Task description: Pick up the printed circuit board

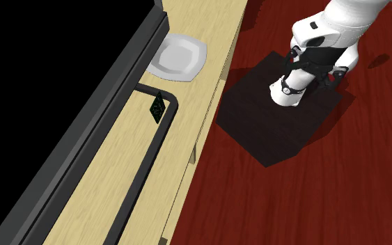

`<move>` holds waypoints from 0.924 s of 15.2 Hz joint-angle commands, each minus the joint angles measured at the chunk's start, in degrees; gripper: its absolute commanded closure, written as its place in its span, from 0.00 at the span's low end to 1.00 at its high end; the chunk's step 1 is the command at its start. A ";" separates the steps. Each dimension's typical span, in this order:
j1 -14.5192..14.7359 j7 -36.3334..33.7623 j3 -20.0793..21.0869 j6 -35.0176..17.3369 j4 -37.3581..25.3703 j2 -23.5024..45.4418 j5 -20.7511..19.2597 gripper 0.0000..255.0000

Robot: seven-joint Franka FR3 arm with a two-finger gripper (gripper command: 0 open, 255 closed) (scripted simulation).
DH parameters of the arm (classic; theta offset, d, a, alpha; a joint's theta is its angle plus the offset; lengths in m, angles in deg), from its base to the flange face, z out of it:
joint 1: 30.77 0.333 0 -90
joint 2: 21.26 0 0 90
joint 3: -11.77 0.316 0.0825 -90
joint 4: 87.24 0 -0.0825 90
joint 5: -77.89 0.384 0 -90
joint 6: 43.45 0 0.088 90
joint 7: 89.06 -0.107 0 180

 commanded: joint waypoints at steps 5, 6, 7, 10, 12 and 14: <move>-0.48 6.36 -3.98 -3.67 -3.26 6.07 -2.80 0.00; -0.55 7.93 -4.93 -4.53 -4.27 7.70 -3.33 0.00; -0.59 9.48 -5.86 -5.35 -5.36 9.36 -3.80 0.00; -0.53 14.06 -8.60 -7.60 -9.06 14.54 -4.80 0.00; -0.41 17.11 -10.34 -8.87 -11.90 18.14 -5.08 0.00; -0.21 20.16 -12.04 -9.94 -15.04 21.85 -5.08 0.00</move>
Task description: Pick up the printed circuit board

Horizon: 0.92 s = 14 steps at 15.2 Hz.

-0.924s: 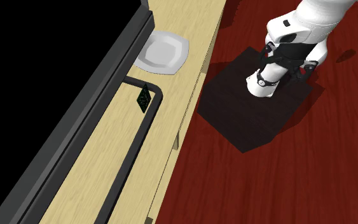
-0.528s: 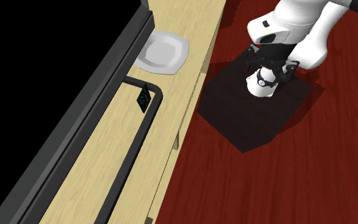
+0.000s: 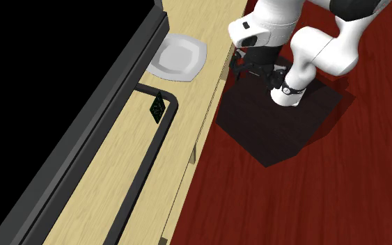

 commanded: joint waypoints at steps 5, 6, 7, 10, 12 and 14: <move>0.54 9.65 -5.02 -2.38 -11.10 12.14 1.35 0.00; 0.58 11.22 -5.73 -2.50 -13.19 14.19 1.88 0.00; 0.58 12.79 -6.40 -2.54 -15.37 16.28 2.49 0.00; 0.37 17.49 -8.27 -2.18 -22.50 22.78 4.77 0.00; -0.11 20.56 -9.27 -1.49 -27.82 27.35 6.64 0.00; -0.92 23.49 -10.04 -0.39 -33.67 32.13 8.74 0.00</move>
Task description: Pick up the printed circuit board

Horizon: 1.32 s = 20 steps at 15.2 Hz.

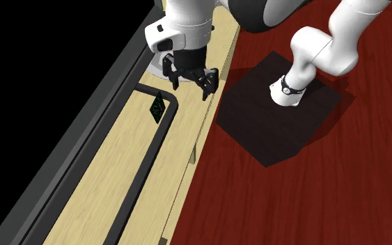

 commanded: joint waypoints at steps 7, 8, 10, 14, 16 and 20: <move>-6.03 9.13 -0.89 7.48 -27.56 20.15 8.69 0.00; -5.88 9.26 -0.82 6.54 -26.29 19.82 8.55 0.00; -5.53 9.53 -0.79 4.71 -23.89 19.25 8.37 0.00; -4.86 10.16 -0.75 0.77 -19.00 18.32 8.16 0.00; -4.86 10.16 -0.75 0.76 -18.99 18.32 8.16 0.00; -4.90 10.14 -0.72 0.81 -19.26 18.55 8.23 1.00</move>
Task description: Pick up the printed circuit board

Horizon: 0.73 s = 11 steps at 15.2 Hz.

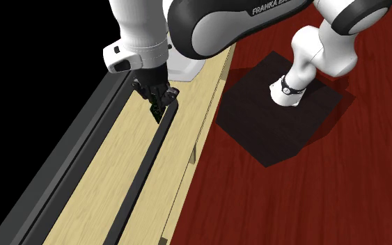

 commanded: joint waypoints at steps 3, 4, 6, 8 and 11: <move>-0.01 0.01 0.00 -0.02 0.01 0.02 0.00 1.00; -0.01 0.01 0.00 -0.02 0.02 0.02 0.00 1.00; 0.03 0.02 -0.03 -0.06 0.27 -0.20 -0.06 1.00; -0.23 -0.25 -0.05 1.63 -1.78 0.14 0.00 1.00; -0.71 -0.66 -0.08 4.26 -5.12 0.84 0.18 1.00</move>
